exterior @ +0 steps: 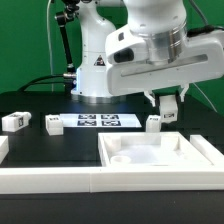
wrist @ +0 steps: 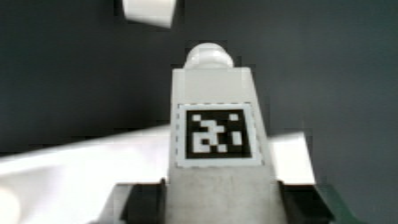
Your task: Assemble square table
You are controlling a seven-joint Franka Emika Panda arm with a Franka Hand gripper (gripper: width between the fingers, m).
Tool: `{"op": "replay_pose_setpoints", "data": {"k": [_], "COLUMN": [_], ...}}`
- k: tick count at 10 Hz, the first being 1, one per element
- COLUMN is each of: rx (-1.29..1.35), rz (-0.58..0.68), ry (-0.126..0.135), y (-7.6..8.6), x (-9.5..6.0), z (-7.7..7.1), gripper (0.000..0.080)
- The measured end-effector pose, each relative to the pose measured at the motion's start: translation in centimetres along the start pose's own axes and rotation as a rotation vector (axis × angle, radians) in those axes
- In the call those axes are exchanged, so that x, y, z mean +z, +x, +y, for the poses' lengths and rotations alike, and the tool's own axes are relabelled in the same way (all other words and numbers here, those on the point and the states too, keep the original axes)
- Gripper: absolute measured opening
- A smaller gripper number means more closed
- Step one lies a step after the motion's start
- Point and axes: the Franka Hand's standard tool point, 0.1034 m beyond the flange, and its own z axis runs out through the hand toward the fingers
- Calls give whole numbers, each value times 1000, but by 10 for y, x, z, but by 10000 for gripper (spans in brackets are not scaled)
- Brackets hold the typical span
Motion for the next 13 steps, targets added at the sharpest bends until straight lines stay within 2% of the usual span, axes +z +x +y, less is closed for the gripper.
{"op": "replay_pose_setpoints", "data": {"k": [1,2,3,4,5,6,8,11,12,13], "rx": [1,-1,-5,-18,-22,-30,-19,-23,-56,-76], "rz": [36,119,194,209,277,306,292,287,296,301], "ry": [-5,-10,-17,-20,-20,-22,-19,-20,-26,-25], "y": [-2,5,6,3,11,13,13,13,18,26], "x": [1,-1,-3,-13,-29,-35,-39,-36,-33,-40], "z": [2,3,4,6,7,8,6,7,9,9], "gripper": [290,290,290,290,290,290,290,290,290,290]}}
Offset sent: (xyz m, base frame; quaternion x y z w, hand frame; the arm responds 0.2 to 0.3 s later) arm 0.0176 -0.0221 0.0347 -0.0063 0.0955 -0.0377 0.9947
